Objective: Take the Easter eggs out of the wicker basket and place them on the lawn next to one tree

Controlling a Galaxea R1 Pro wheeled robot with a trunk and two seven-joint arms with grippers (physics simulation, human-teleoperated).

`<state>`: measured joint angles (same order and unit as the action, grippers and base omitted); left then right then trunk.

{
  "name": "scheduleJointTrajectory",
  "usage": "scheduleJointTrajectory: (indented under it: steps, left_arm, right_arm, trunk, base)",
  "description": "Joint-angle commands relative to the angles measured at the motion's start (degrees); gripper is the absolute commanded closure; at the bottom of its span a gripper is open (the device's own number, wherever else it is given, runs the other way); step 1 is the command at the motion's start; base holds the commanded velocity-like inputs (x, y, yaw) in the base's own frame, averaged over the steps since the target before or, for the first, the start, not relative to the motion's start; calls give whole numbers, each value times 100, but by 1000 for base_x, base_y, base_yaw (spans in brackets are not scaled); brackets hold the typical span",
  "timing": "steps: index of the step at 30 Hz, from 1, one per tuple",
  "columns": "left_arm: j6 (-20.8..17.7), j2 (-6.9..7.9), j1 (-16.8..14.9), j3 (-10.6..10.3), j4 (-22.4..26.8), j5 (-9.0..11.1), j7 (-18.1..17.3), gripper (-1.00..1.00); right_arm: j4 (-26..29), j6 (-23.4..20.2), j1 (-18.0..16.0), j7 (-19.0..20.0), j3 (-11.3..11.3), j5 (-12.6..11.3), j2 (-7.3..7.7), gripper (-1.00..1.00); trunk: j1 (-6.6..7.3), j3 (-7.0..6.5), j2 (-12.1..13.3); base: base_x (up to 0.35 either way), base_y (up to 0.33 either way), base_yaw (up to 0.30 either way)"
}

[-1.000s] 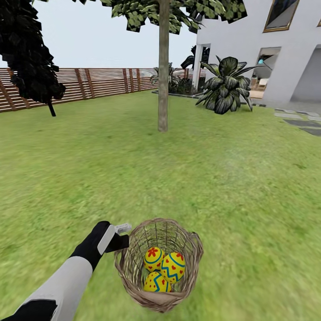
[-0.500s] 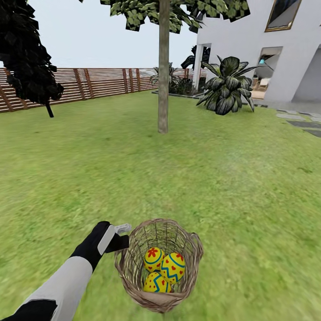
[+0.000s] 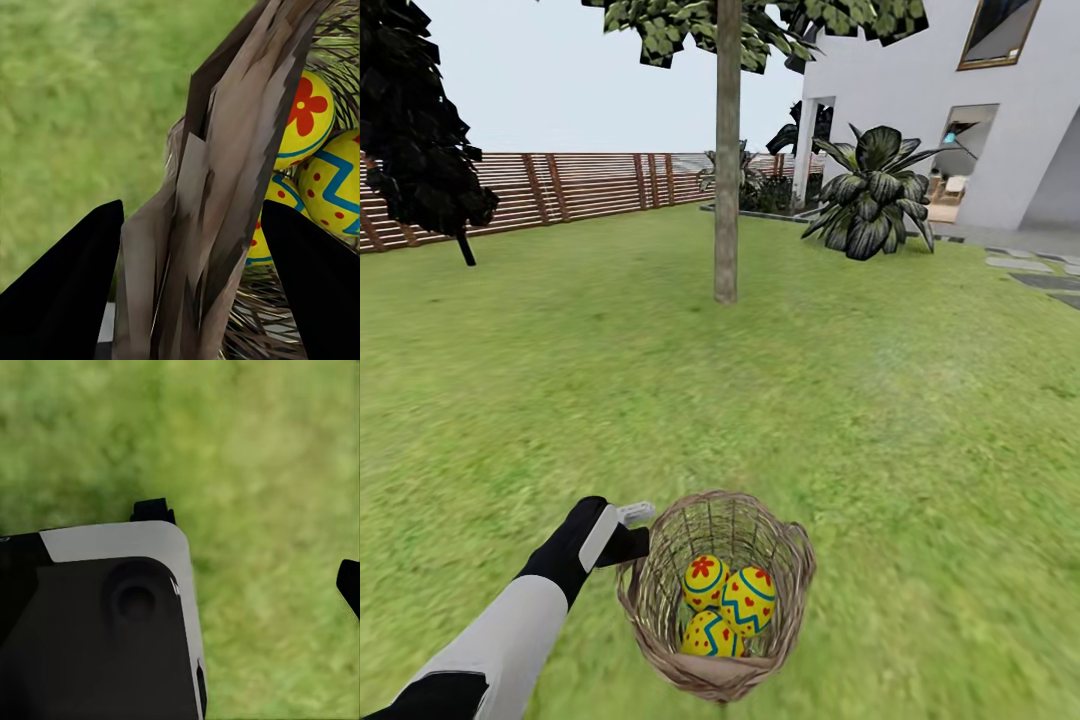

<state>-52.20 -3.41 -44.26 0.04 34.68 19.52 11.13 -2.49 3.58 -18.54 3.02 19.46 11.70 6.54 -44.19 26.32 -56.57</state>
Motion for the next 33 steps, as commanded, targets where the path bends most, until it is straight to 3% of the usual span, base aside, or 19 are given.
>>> scheduleJointTrajectory:
  steps: [1, 33]
  left_arm:
    - [-9, -2, -3, 4, 11, 140, 56, 100]
    - [-9, -3, -3, -4, -5, 139, 56, 100]
  right_arm:
    - [-25, 38, -9, 11, 49, 51, 5, -100]
    - [-24, 38, -9, 10, 49, 51, 5, -100]
  trunk:
    - [-4, 6, -4]
    - [-4, 6, -4]
  base:
    - [328, 0, 0]
    - [328, 0, 0]
